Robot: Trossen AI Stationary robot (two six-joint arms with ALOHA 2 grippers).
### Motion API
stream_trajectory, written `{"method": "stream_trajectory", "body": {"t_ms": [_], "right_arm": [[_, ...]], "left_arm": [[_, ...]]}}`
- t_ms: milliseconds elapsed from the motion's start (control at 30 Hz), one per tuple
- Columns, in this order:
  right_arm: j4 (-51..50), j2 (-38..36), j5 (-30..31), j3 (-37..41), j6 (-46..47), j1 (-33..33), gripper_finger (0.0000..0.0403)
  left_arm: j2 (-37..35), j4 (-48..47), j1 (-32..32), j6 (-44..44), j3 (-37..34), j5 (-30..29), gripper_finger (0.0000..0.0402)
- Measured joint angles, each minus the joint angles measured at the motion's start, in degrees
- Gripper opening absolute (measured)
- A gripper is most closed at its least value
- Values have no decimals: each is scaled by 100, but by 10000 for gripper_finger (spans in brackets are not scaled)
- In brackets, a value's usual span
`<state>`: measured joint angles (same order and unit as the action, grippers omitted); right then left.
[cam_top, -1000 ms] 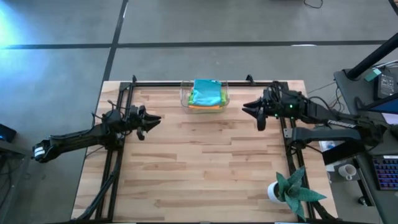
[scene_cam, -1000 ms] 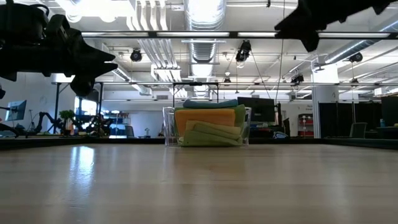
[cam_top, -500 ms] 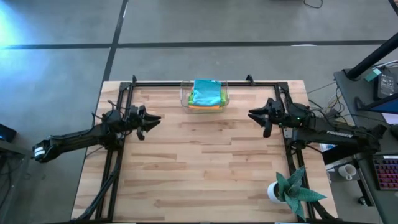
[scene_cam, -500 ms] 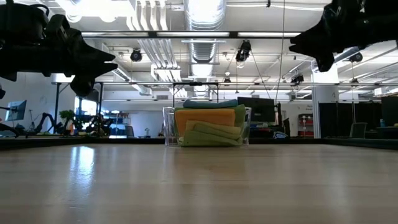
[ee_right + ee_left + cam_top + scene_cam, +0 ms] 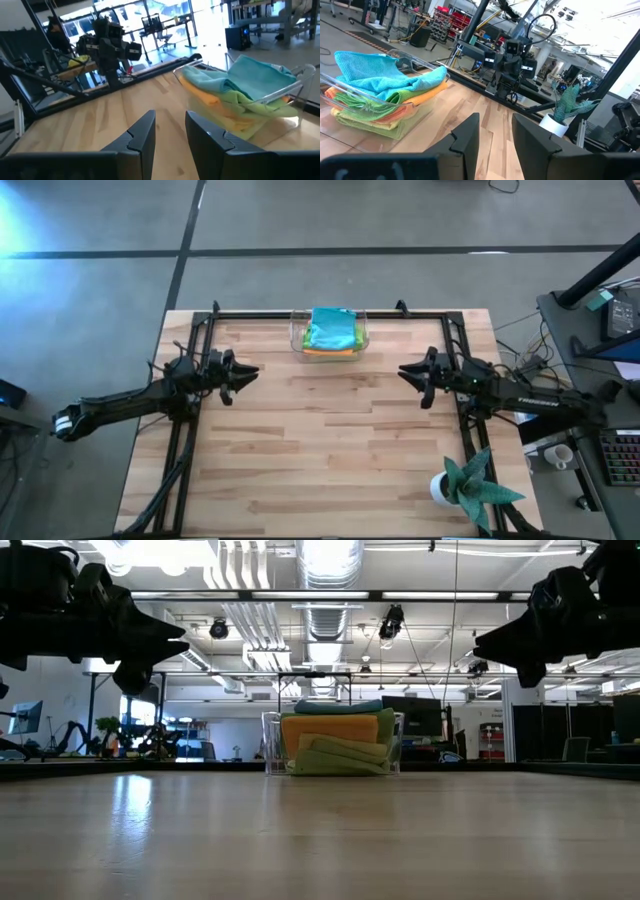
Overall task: Fold microfiber towels
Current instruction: Return to Home Position
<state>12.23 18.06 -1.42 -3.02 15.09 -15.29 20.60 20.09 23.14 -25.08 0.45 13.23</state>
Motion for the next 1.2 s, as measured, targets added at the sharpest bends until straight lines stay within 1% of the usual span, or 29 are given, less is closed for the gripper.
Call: {"method": "stream_trajectory", "body": {"t_ms": [167,400,600,733,833,1000,1200], "right_arm": [[-134,-394,-1,76,-69,0,104],[-1312,-1032,-2,-111,-260,0,105],[-2113,-1809,-1,-424,-617,0,104],[-2308,-1732,-3,-558,-763,-2,105],[-2321,-1729,-99,-445,-620,0,104],[-2320,-1805,-500,-181,-473,2,105],[-1987,-1804,-512,-57,-459,0,104]], "left_arm": [[0,-1,0,0,-2,0,100],[0,-1,0,0,-2,2,100],[0,-1,0,0,-3,2,100],[2,-1,0,1,-4,13,100],[11,0,0,2,-4,18,100],[40,0,-1,0,-4,15,100],[35,0,-2,1,-4,8,100]]}}
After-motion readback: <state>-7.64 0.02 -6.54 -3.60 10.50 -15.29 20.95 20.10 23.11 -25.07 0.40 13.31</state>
